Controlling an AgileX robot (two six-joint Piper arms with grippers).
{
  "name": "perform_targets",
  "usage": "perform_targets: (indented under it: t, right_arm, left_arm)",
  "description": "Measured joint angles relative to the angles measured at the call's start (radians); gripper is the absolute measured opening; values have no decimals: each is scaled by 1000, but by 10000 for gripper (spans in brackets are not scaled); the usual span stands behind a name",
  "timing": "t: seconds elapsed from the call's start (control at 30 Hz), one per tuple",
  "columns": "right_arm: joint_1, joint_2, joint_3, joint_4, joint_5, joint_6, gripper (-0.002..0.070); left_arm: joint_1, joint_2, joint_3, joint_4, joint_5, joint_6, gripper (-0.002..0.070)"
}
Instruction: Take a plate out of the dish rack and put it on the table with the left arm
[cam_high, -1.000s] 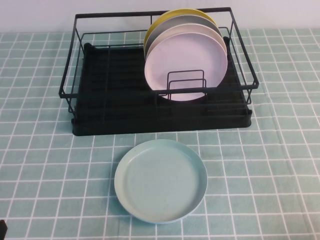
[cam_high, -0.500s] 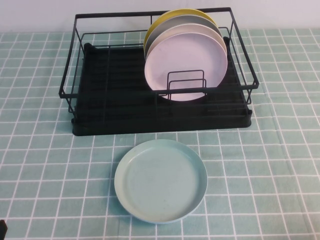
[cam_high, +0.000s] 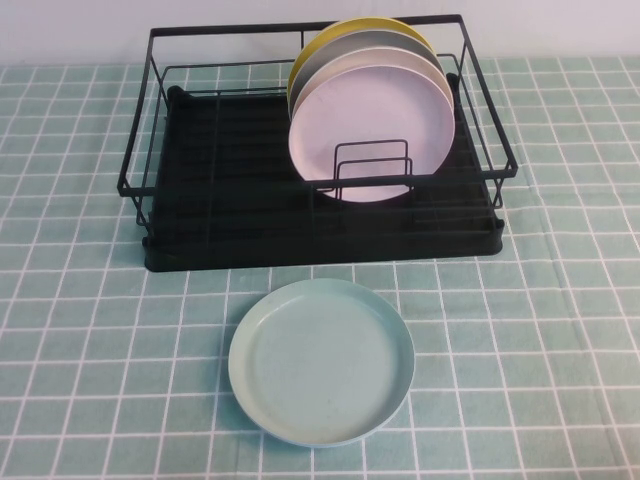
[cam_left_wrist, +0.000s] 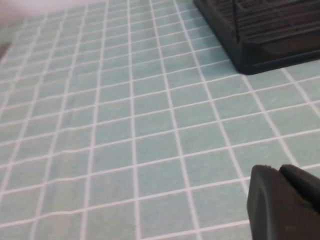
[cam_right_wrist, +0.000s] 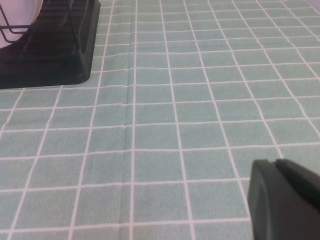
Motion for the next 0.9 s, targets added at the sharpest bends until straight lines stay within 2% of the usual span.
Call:
perform_targets:
  t: [0.23,0.47,0.53,0.7,0.8,0.9]
  right_arm:
    - [0,0,0,0,0,0,-18]
    - [0,0,0,0,0,0,-18]
    - [0,0,0,0,0,0,-18]
    - [0,0,0,0,0,0,-18]
    - [0,0,0,0,0,0,-18]
    - [0,0,0,0,0,0,-18]
  left_arm:
    - [0,0,0,111,8,0,-4]
    - [0,0,0,116,3,-13,-4]
    - [0,0,1,39,-41,-90,-4]
    - [0,0,1,-286,-250,-437,-4]
    - [0,0,1,-353,-339,-531,-4]
    - [0,0,1,-355,-394,-540,-4]
